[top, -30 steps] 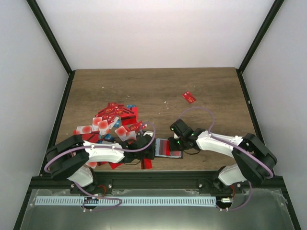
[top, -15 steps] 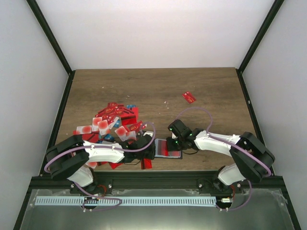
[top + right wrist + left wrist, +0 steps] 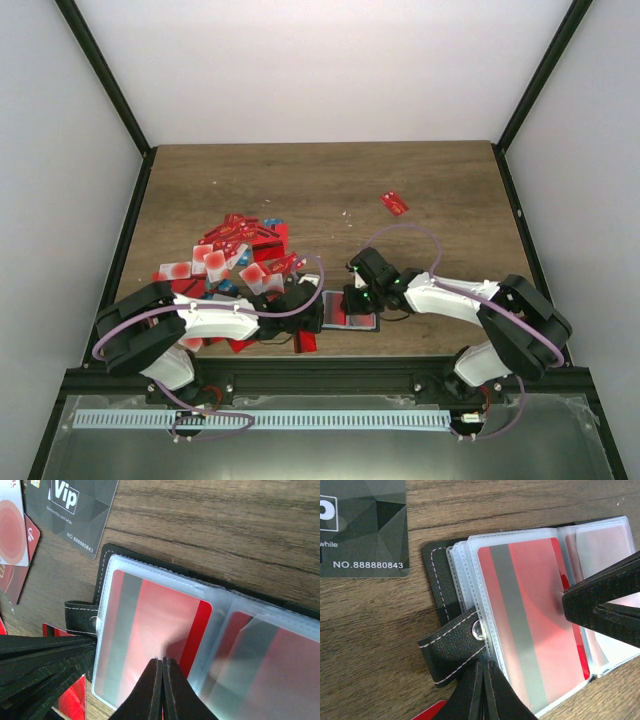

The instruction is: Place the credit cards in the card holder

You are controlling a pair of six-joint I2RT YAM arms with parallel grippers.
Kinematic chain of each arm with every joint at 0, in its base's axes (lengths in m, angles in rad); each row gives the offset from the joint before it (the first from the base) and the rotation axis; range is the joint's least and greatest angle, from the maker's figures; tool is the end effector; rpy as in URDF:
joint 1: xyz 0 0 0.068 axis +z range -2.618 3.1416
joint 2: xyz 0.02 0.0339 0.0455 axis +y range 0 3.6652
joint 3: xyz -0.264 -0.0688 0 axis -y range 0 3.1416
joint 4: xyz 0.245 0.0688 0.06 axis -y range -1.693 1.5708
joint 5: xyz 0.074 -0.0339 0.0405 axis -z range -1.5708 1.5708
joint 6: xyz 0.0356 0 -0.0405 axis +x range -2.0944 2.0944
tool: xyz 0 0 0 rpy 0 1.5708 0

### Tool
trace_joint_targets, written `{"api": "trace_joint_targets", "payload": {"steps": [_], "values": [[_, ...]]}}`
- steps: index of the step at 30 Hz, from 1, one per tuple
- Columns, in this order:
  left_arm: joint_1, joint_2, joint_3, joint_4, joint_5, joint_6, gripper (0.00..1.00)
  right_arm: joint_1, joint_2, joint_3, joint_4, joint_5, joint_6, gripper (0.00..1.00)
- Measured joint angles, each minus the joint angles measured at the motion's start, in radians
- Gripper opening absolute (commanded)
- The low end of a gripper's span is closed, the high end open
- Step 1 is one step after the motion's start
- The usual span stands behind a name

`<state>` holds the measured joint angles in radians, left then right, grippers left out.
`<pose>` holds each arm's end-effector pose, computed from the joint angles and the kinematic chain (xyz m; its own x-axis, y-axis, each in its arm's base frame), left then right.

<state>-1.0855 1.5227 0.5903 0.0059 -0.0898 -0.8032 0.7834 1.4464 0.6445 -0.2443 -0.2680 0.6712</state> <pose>0.1275 -0.2349 0.1287 -0.8748 0.1225 -0.4687 0.3259 0.8646 -0.3824 0.1740 0.1866 0.1473 -0.9619 -0.1116 -0.2497 -0.2251 0.8416 0.4910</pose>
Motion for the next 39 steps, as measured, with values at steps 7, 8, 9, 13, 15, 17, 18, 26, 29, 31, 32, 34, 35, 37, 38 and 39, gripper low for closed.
{"api": "trace_joint_targets", "payload": {"steps": [7, 8, 9, 13, 15, 17, 18, 26, 29, 31, 32, 34, 35, 37, 38, 39], "values": [[0.000, -0.029, -0.005, -0.023, -0.003, 0.000, 0.08, 0.000, -0.016, 0.000, -0.019, 0.019, -0.001, 0.03], [0.000, -0.043, -0.006, -0.033, -0.005, 0.000, 0.10, 0.000, -0.026, 0.000, -0.026, 0.025, 0.000, 0.03], [0.000, -0.058, -0.006, -0.042, -0.008, -0.001, 0.12, 0.001, -0.039, 0.000, -0.034, 0.032, -0.001, 0.04], [0.000, -0.129, -0.006, -0.066, -0.019, 0.001, 0.17, 0.002, -0.105, 0.000, -0.063, 0.054, -0.002, 0.04], [-0.001, -0.151, -0.006, -0.072, -0.021, 0.002, 0.20, 0.002, -0.123, 0.000, -0.063, 0.056, -0.001, 0.04], [-0.001, -0.157, -0.006, -0.072, -0.020, 0.005, 0.25, 0.002, -0.133, -0.004, -0.055, 0.052, -0.001, 0.04], [-0.001, -0.156, -0.006, -0.073, -0.019, 0.005, 0.27, 0.002, -0.133, -0.007, -0.053, 0.051, -0.001, 0.04], [-0.001, -0.112, -0.006, -0.059, 0.002, 0.008, 0.42, 0.003, -0.104, -0.051, 0.007, 0.014, -0.001, 0.01], [-0.001, -0.094, -0.006, -0.044, 0.021, 0.005, 0.42, 0.004, -0.088, -0.065, 0.028, 0.005, -0.001, 0.01], [-0.001, -0.087, -0.006, -0.036, 0.034, 0.004, 0.42, 0.004, -0.077, -0.074, 0.042, 0.001, -0.001, 0.01], [-0.001, -0.085, -0.006, -0.032, 0.041, 0.003, 0.41, 0.004, -0.072, -0.078, 0.048, -0.001, -0.001, 0.01], [-0.001, -0.083, -0.006, -0.024, 0.051, 0.003, 0.41, 0.004, -0.065, -0.085, 0.060, -0.001, 0.000, 0.01], [-0.001, -0.083, -0.006, -0.019, 0.056, 0.003, 0.40, 0.004, -0.063, -0.090, 0.064, -0.001, 0.000, 0.01], [-0.001, -0.081, -0.006, -0.008, 0.066, 0.003, 0.40, 0.004, -0.060, -0.093, 0.069, -0.001, 0.000, 0.01], [-0.001, -0.080, -0.006, -0.003, 0.070, 0.003, 0.40, 0.004, -0.058, -0.095, 0.075, -0.001, 0.000, 0.01], [-0.001, -0.077, -0.006, 0.002, 0.073, 0.003, 0.40, 0.004, -0.056, -0.098, 0.080, -0.001, 0.000, 0.01]]}}
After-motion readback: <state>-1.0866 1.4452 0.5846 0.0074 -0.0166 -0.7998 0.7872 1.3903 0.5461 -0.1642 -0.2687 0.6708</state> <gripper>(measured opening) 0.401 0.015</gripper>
